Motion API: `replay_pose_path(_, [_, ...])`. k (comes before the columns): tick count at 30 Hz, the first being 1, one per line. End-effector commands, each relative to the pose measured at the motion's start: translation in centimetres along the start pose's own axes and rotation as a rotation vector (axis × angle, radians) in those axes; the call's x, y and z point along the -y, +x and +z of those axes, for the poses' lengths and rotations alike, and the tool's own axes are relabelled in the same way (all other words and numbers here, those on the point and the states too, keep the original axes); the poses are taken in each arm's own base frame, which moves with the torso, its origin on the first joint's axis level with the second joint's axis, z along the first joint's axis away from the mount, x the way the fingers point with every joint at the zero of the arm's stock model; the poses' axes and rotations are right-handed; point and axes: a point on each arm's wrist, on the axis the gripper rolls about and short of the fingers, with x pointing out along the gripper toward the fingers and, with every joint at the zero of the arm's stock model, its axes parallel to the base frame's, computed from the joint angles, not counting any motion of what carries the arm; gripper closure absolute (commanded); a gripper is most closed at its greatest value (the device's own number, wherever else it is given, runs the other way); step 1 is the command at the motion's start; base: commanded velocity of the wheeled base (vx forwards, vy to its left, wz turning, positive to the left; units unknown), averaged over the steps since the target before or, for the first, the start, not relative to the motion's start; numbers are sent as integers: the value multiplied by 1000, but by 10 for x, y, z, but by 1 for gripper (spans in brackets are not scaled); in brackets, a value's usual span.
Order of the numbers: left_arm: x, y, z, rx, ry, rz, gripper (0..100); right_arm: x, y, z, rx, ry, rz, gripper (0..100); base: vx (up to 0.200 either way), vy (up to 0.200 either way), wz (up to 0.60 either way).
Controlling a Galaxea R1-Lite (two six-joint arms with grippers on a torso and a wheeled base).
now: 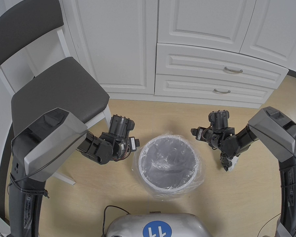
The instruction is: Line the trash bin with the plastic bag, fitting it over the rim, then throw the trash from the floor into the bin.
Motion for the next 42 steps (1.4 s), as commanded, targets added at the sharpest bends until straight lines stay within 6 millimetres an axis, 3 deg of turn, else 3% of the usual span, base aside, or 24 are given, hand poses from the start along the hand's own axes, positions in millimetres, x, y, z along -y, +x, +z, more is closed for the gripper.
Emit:
replay_pose_path(1, [6, -40, 20, 47, 19, -36, 0, -5, -43, 32, 57, -43, 26, 0, 0, 0, 0])
replay_pose_path(8, [10, -88, 26, 67, 90, -80, 0, 1, -102, 43, 60, -203, 33, 0, 0, 0, 0])
replay_pose_path(9, [10, -88, 26, 67, 90, -80, 0, 1, -102, 43, 60, -203, 33, 0, 0, 0, 0])
replay_pose_path(10, [11, -103, 24, 67, 120, -94, 0, 4, -122, 48, 82, -252, 39, 0, 0, 0, 0])
replay_pose_path(12, [13, -119, 22, 71, 148, -114, 0, 7, -145, 50, 112, -290, 62, 0, 0, 0, 0])
replay_pose_path(16, [14, -152, 23, 94, 189, -157, 0, 12, -185, 54, 143, -371, 84, 0, 0, 0, 0])
replay_pose_path(18, [14, -161, 24, 102, 197, -169, 0, 13, -193, 55, 143, -387, 84, 0, 0, 0, 0])
replay_pose_path(21, [6, -194, 26, 126, 229, -194, 0, 16, -232, 58, 119, -448, 99, 0, 0, 0, 0])
replay_pose_path(30, [-13, -227, 26, 151, 252, -198, 0, 20, -279, 66, 164, -451, 129, 0, 0, 0, 0])
replay_pose_path(31, [-13, -227, 26, 151, 252, -198, 0, 20, -279, 66, 164, -451, 129, 0, 0, 0, 0])
replay_pose_path(36, [-24, -230, 27, 143, 240, -169, 0, 35, -323, 69, 176, -445, 120, 0, 0, 0, 0])
replay_pose_path(37, [-24, -230, 27, 143, 240, -169, 0, 35, -323, 69, 176, -445, 120, 0, 0, 0, 0])
replay_pose_path(39, [-32, -243, 24, 153, 231, -170, 0, 41, -342, 71, 193, -439, 122, 0, 0, 0, 0])
replay_pose_path(42, [-44, -262, 18, 166, 225, -180, 0, 45, -356, 71, 225, -431, 125, 0, 0, 0, 0])
